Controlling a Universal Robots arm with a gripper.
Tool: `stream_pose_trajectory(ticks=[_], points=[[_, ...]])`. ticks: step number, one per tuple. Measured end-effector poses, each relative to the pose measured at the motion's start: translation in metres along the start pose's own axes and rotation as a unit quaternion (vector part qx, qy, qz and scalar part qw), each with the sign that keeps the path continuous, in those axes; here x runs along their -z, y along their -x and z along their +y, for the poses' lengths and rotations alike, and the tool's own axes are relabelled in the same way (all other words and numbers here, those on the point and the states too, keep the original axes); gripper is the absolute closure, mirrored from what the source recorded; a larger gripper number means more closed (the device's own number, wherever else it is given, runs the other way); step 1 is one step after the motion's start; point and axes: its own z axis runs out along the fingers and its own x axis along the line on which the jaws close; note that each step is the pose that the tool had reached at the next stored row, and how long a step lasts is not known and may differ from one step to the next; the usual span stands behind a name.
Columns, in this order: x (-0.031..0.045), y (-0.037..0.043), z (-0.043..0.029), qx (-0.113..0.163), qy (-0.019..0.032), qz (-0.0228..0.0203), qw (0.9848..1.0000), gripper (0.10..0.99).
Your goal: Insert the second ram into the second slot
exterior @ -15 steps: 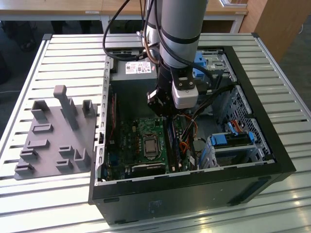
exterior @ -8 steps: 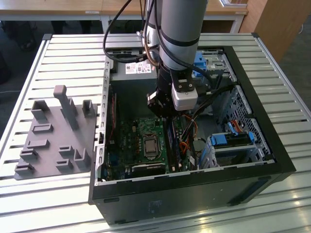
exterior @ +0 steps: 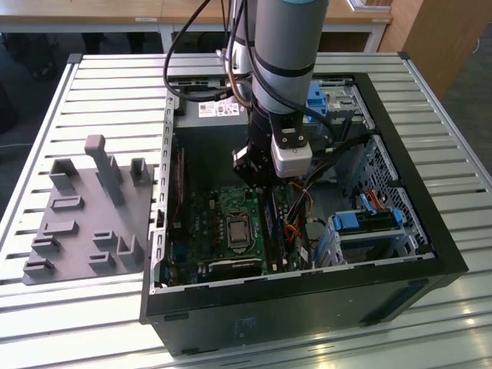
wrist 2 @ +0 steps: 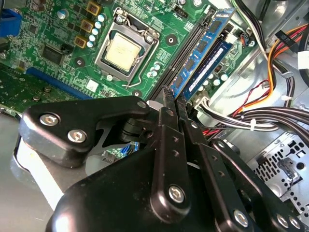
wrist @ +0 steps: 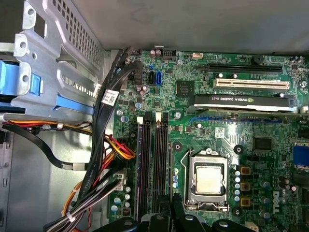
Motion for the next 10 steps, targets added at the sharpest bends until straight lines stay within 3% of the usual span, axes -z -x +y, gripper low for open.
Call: stream_pose_trajectory(ticks=[2,10], points=[[-0.0013,-0.0001,0.0000,0.000,-0.0021,-0.0013,1.0000,0.949],[-0.0035,0.0000,-0.0001,0.000,-0.0025,-0.0013,1.0000,0.949]])
